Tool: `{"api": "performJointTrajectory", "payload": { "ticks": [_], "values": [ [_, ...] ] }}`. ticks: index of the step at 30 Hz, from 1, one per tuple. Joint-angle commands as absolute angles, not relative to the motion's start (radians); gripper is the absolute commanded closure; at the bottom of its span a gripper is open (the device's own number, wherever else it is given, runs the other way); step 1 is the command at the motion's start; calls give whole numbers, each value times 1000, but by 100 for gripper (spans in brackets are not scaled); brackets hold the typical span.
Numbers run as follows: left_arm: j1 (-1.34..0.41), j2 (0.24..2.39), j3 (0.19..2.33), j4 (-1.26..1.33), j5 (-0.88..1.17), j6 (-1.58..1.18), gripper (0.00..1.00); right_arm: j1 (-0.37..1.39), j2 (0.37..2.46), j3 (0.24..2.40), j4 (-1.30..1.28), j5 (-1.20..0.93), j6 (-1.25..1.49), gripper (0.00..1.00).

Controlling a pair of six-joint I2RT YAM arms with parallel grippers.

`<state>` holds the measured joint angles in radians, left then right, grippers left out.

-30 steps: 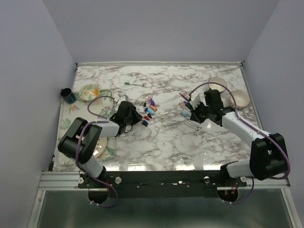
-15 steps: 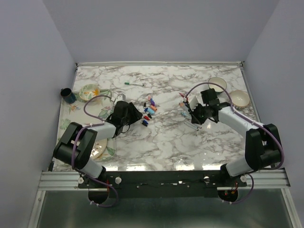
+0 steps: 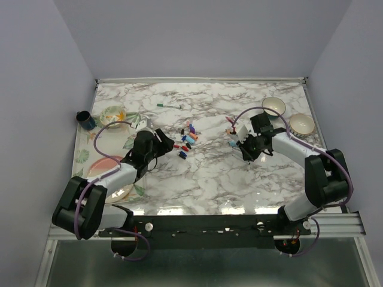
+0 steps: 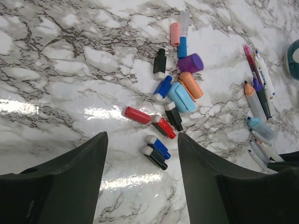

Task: Open the pen caps
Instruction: Place the barrel on the table with the right arm

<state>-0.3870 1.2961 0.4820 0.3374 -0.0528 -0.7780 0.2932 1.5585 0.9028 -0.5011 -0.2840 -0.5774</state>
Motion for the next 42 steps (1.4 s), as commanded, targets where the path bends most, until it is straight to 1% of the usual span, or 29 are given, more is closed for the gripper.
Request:
{"api": "performJointTrajectory", "payload": {
  "ticks": [1,6,8,13,17,29,32,35,36,38,39,42],
  "values": [
    [-376,1241,448,313,-89,-753,30,290,1582,937,-528,-252,-583,79],
    [-373,1215,451,293,-86,-742,30,290,1583,936,-525,-244,-577,74],
    [-371,1206,454,284,-86,-738,30,290,1583,936,-526,-242,-577,73],
    [-367,1189,449,284,-84,-736,26,288,1585,936,-526,-242,-574,72],
    [-364,1177,448,279,-81,-732,26,290,1586,937,-526,-241,-572,70],
    [-357,1172,453,272,-63,-724,26,290,1574,939,-525,-242,-565,71],
    [-356,1166,449,268,-55,-724,26,290,1534,934,-531,-279,-580,71],
    [-354,1147,440,256,-52,-723,26,291,1459,920,-578,-472,-662,75],
    [-354,1140,437,255,-52,-723,26,293,1445,916,-604,-605,-695,82],
    [-353,1115,430,239,-51,-719,26,320,1434,913,-696,-711,-809,92],
    [-353,1109,428,233,-49,-719,26,334,1436,910,-725,-785,-845,99],
    [-351,1077,423,206,-48,-716,26,417,1465,899,-744,-781,-877,99]
  ]
}}
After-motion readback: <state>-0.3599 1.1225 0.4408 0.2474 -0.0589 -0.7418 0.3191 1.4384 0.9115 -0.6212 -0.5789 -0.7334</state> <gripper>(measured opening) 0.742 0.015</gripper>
